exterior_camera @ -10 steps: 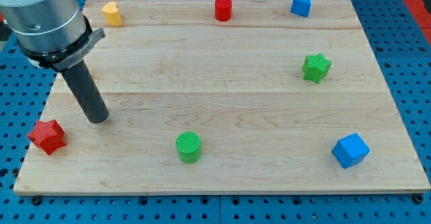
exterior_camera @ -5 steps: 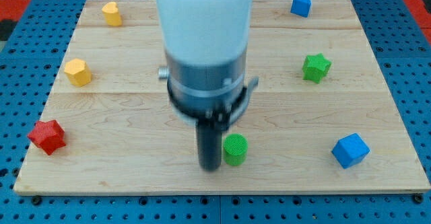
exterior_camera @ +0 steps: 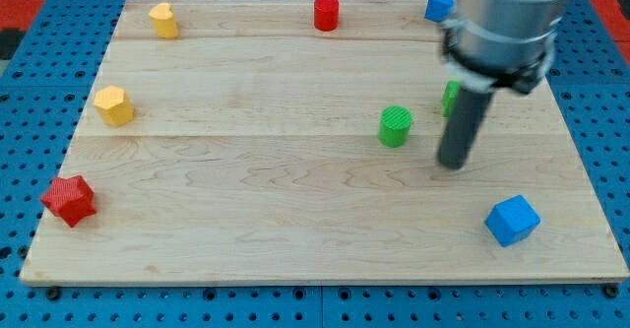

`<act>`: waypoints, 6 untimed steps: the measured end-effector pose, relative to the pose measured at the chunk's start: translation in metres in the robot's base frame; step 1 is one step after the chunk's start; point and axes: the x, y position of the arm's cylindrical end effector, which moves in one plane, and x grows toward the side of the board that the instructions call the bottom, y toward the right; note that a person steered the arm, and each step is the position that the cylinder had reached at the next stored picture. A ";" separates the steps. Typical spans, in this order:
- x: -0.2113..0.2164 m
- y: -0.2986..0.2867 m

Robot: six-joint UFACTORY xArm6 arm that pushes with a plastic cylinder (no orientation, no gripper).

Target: Move green blocks diagonal top left to the blue cube

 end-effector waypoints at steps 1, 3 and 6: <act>-0.061 0.037; -0.097 -0.043; -0.083 -0.059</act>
